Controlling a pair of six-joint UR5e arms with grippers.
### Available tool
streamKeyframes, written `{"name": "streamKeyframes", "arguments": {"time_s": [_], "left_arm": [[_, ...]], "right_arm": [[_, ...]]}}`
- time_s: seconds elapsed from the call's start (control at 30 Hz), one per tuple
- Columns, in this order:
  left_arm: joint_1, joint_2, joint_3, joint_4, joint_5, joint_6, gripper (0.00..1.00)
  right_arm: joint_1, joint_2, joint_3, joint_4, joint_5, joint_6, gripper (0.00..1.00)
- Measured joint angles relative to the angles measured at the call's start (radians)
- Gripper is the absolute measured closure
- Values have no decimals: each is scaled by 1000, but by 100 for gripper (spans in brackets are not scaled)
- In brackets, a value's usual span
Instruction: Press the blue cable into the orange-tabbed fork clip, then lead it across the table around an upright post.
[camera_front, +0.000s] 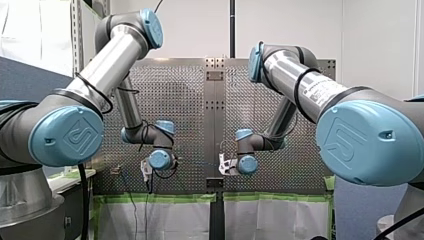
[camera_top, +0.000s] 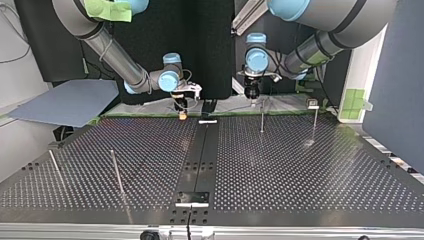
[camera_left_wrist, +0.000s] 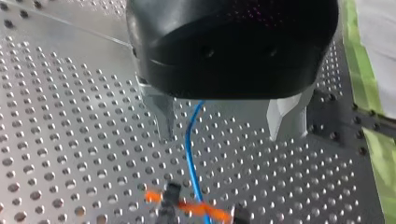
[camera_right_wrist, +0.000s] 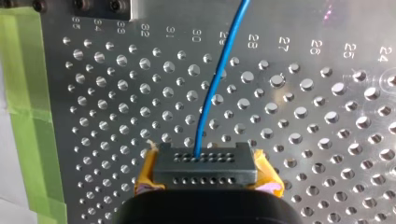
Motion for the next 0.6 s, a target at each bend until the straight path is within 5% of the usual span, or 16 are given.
{"name": "streamKeyframes", "arguments": {"time_s": [0.6], "left_arm": [[9, -8, 98, -32, -22, 47, 2]], "right_arm": [[-2, 0, 0, 0, 0, -4, 100]]}}
